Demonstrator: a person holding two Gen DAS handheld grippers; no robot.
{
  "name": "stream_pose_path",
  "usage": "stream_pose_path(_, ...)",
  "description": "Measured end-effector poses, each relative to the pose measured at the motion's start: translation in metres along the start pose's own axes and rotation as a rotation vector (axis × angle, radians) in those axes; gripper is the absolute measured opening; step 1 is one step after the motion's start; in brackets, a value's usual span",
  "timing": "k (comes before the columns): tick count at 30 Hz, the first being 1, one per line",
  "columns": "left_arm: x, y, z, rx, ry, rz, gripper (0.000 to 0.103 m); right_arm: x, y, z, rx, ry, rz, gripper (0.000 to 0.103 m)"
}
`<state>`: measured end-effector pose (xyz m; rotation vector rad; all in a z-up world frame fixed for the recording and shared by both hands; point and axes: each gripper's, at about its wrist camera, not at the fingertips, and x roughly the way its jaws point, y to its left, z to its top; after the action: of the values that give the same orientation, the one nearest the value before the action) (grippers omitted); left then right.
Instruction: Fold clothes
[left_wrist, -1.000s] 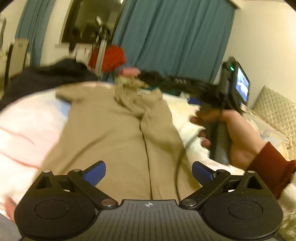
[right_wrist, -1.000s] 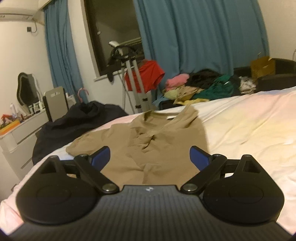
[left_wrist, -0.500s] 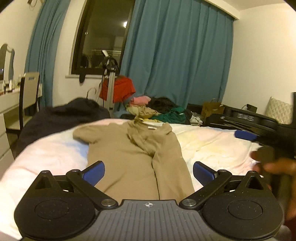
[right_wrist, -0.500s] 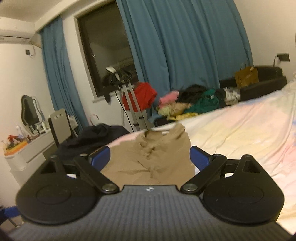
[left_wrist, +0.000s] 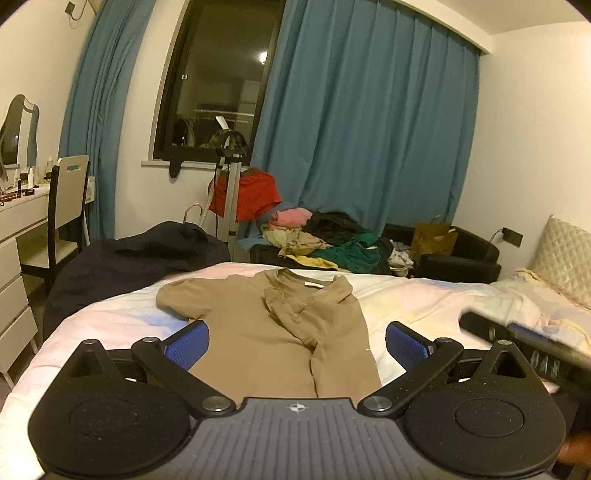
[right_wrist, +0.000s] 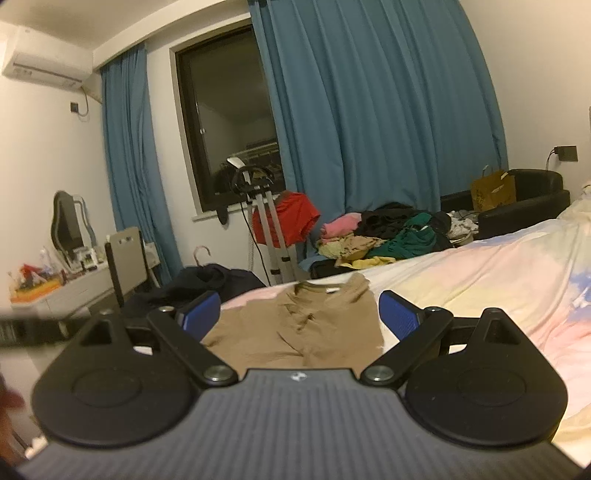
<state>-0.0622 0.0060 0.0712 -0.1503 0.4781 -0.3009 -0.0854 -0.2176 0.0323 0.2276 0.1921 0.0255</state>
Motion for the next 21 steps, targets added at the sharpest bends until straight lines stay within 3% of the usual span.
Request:
stream_pose_path(6, 0.028, 0.02, 0.02, -0.05, 0.058, -0.022, 0.103, 0.016, -0.012, -0.027, -0.02, 0.032, 0.014, 0.094)
stream_pose_path(10, 0.105, 0.087, 0.025, -0.274, 0.162, 0.008, 0.103, 0.034, -0.024, -0.043, 0.028, 0.109, -0.014, 0.094)
stream_pose_path(16, 0.211, 0.187, 0.019, -0.665, 0.223, 0.023, 0.102, 0.061, -0.031, -0.06, 0.056, 0.158, -0.013, 0.094)
stream_pose_path(21, 0.269, 0.222, 0.019, -0.685, 0.159, 0.054, 0.101, 0.09, -0.042, -0.076, 0.1, 0.192, -0.049, 0.094)
